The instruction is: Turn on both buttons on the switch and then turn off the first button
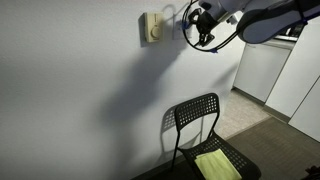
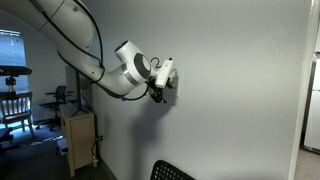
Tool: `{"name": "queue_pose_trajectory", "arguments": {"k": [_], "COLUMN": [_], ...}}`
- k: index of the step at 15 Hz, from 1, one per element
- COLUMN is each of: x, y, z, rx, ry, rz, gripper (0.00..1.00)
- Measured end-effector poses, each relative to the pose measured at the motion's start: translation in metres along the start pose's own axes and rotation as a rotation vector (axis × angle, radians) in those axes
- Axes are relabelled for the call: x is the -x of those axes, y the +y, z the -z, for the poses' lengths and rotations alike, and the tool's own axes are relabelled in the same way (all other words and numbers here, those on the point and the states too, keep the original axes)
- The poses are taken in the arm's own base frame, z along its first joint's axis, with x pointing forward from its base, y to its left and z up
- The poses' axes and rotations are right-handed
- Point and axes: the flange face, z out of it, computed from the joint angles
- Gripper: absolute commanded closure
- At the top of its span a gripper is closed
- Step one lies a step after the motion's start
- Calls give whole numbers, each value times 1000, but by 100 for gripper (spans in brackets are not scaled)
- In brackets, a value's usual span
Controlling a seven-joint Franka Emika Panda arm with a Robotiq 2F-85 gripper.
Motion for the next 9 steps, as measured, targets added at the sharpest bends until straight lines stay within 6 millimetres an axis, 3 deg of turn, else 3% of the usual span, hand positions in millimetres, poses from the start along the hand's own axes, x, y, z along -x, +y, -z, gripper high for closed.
{"name": "queue_pose_trajectory", "arguments": {"k": [9], "x": [-20], "y": [-26], "z": [-31], "rx": [-63], "ry": [33], "rz": [-5], "gripper": [0]}}
